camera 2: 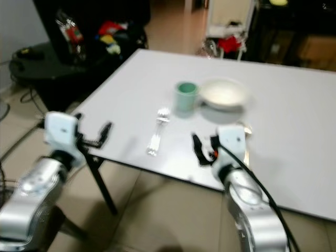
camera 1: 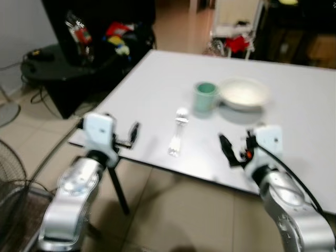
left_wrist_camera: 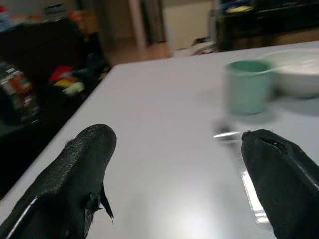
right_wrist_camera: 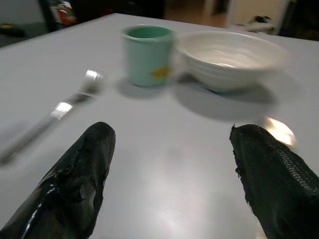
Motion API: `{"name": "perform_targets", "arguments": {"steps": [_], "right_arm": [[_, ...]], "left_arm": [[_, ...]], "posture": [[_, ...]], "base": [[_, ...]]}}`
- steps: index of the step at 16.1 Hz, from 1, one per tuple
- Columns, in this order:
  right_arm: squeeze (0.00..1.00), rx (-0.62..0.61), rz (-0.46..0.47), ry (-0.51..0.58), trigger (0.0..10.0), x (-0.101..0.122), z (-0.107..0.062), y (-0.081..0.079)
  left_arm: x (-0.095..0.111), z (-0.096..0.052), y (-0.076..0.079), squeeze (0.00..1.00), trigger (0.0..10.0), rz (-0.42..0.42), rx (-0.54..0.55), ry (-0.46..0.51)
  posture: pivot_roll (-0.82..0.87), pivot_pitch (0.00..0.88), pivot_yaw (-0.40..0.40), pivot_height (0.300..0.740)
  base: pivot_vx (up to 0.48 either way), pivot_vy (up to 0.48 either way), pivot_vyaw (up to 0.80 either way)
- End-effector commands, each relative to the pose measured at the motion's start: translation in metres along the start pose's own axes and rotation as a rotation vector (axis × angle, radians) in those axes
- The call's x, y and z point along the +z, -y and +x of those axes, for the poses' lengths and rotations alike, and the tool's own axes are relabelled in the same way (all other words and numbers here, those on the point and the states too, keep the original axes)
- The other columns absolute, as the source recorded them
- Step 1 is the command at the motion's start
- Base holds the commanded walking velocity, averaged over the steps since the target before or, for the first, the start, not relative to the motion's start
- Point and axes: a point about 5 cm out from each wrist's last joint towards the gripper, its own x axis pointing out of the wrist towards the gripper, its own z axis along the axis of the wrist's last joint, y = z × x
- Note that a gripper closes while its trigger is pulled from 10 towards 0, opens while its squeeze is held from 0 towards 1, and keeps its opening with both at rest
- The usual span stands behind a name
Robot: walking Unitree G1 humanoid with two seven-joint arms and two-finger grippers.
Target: Setting the table
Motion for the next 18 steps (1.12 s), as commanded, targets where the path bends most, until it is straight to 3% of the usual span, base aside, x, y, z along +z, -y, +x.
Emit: {"name": "perform_targets", "arguments": {"steps": [1, 3, 5, 10, 14, 18], "right_arm": [[0.0, 0.021, 0.02, 0.024, 10.0, 0.005, 0.0, -0.003], [0.0, 0.116, 0.071, -0.035, 10.0, -0.005, 0.0, -0.01], [0.0, 0.228, -0.023, -0.044, 10.0, -0.007, -0.003, -0.02], [0.0, 0.251, -0.006, -0.012, 10.0, -0.002, -0.004, -0.02], [0.0, 0.311, -0.027, -0.011, 10.0, -0.003, -0.002, -0.026], [0.0, 0.348, 0.003, -0.016, 10.0, -0.003, -0.003, -0.028]], "left_arm": [[0.001, -0.001, -0.007, 0.0, 10.0, 0.02, 0.017, 0.006], [0.002, -0.002, -0.006, 0.0, 10.0, 0.006, 0.012, 0.011], [-0.001, -0.008, -0.004, 0.0, 10.0, 0.001, -0.016, -0.008], [-0.003, -0.011, 0.0, 0.0, 10.0, -0.001, -0.021, -0.02], [-0.01, -0.019, -0.008, 0.0, 10.0, 0.006, 0.033, -0.043], [-0.007, -0.019, -0.001, 0.0, 10.0, 0.021, 0.03, -0.037]], "posture": [[0.06, 0.0, 0.07, 0.74], [0.08, 0.0, 0.065, 0.74], [0.07, 0.0, 0.07, 0.74], [0.09, 0.0, 0.06, 0.74], [0.09, 0.0, 0.051, 0.74], [0.11, 0.0, 0.039, 0.74]], "base": [[0.0, -0.39, 0.0], [0.0, -0.191, 0.0], [0.0, 0.0, 0.4], [0.0, 0.0, 0.8], [0.0, 0.0, 0.8], [0.0, 0.0, 0.8]]}}
